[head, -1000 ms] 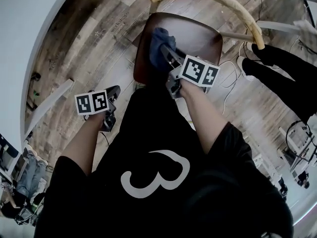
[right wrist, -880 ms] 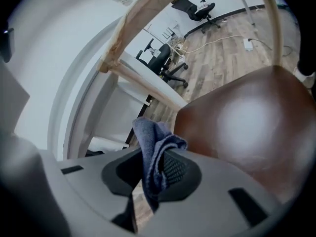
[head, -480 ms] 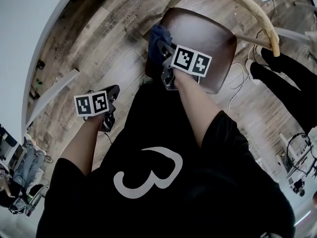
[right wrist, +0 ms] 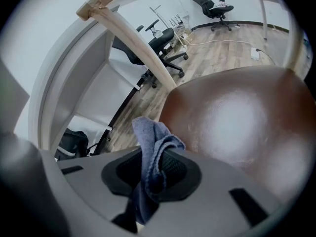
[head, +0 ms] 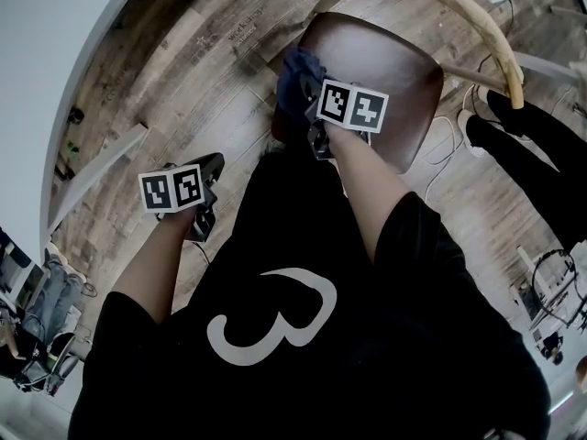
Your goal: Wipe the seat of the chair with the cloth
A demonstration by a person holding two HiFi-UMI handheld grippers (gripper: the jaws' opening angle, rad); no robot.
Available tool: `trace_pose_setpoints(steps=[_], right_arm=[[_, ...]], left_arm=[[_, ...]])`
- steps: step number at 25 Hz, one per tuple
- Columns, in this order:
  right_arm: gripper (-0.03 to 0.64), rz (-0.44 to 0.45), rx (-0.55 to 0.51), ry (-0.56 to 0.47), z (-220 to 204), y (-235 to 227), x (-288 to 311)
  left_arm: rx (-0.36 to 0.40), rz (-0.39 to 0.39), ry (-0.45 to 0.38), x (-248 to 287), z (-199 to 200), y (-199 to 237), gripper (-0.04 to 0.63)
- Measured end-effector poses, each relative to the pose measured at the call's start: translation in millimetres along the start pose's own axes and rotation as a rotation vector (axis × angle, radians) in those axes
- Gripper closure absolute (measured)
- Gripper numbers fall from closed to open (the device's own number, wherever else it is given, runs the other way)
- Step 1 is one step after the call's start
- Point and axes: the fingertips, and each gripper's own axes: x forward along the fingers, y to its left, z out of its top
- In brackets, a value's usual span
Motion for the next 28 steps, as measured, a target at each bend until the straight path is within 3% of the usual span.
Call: trace_pose_setpoints(steps=[8,28], right_arm=[[0.546,-0.037,-0.060,0.016,0.3,-12.2,-2.7],[0.546,-0.168,-0.019,-0.046,-8.9,-102.5,-70.5]], left_arm=[[0.034,0.019,0.022,2.4,5.9,-4.0,0.583],[0.160,0.014,0.123,26.8,7.5,-42.6,0.583]])
